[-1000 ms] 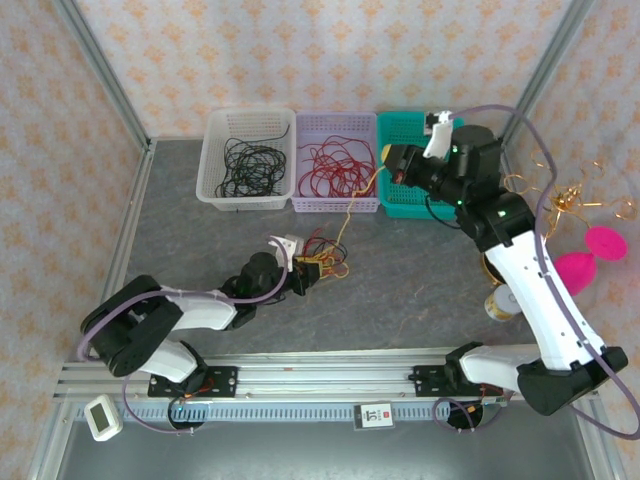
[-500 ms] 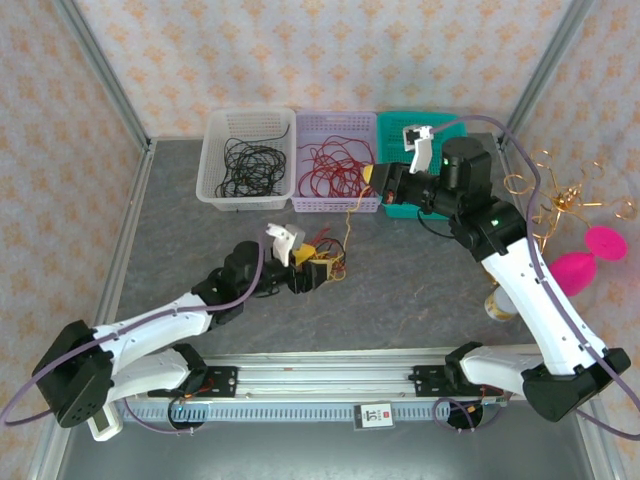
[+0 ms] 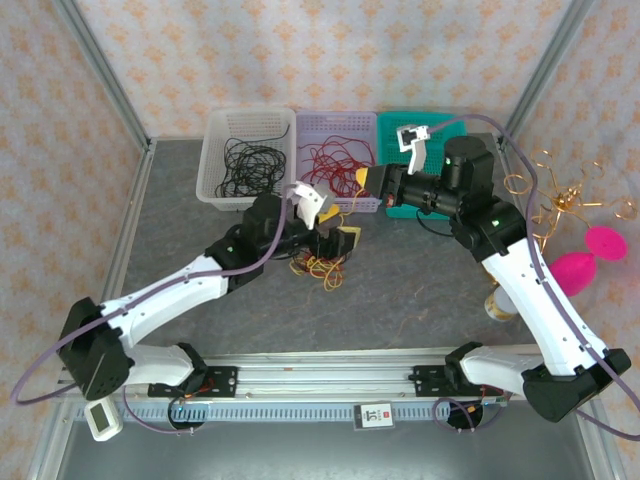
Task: Untangle the cables
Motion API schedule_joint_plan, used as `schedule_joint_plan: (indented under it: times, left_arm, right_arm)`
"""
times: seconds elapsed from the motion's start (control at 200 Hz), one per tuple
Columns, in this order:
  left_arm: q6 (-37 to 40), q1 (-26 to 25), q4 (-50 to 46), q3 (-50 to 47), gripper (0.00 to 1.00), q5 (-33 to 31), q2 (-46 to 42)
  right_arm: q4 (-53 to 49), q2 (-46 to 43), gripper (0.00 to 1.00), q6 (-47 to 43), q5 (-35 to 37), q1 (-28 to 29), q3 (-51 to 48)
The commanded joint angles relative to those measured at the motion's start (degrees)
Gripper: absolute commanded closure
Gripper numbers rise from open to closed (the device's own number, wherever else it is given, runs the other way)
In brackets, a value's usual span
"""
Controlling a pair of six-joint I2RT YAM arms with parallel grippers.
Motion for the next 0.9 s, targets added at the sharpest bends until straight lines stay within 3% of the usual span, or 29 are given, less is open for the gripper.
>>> schedule_joint_plan:
  times: [0.0,0.065,0.15,0.185,0.26,0.32,0.36,0.46,0.541,0.706,0.896]
  left_arm:
    - [4.0,0.3,-2.0,2.9,0.21,-2.1,3.1]
    - [4.4,0.2,-1.0,3.3,0.26,-2.3,4.5]
    - [4.1,0.4,1.1,3.2,0.41,-4.5,5.4]
    - [3.8,0.5,1.8,3.1,0.51,-5.7,5.6]
    - [2.7,0.5,3.6,3.0,0.82,-7.8,5.4]
    - [0.9,0.5,6.4,2.1,1.0,-9.3,4.2]
    - [-0.3,0.5,8.5,1.3,1.0,-10.6,3.2]
    - [-2.6,0.5,10.3,0.6,1.0,-15.0,0.4]
    - [-4.3,0.5,8.7,1.6,1.0,-18.1,-1.3]
    - [-7.5,0.5,5.7,4.5,1.0,-17.3,-3.7]
    - [-10.1,0.5,3.4,7.5,1.0,-17.7,-5.0]
  right_arm:
    - [1.8,-0.4,1.0,0.1,-2.7,0.4,2.6]
    - [1.2,-0.6,1.0,0.3,-3.6,0.4,2.7]
    - [1.3,-1.2,1.0,0.8,-4.8,0.4,2.3]
    - [1.6,-1.4,1.0,1.1,-4.9,0.4,1.9]
    - [1.9,-2.1,1.0,1.1,-4.2,0.4,1.4]
    - [1.8,-2.6,0.92,0.9,-3.1,0.4,1.0]
    - [1.8,-3.1,0.85,0.4,-2.4,0.4,0.8]
    - [1.4,-6.4,0.49,-0.1,4.1,0.0,-0.9]
    - [2.2,-10.3,0.35,0.2,8.4,-1.3,-3.7]
    - [7.5,-15.6,0.29,1.4,9.8,-3.2,-12.1]
    - [25.7,-18.7,0.41,0.6,0.0,-0.1,-30.8]
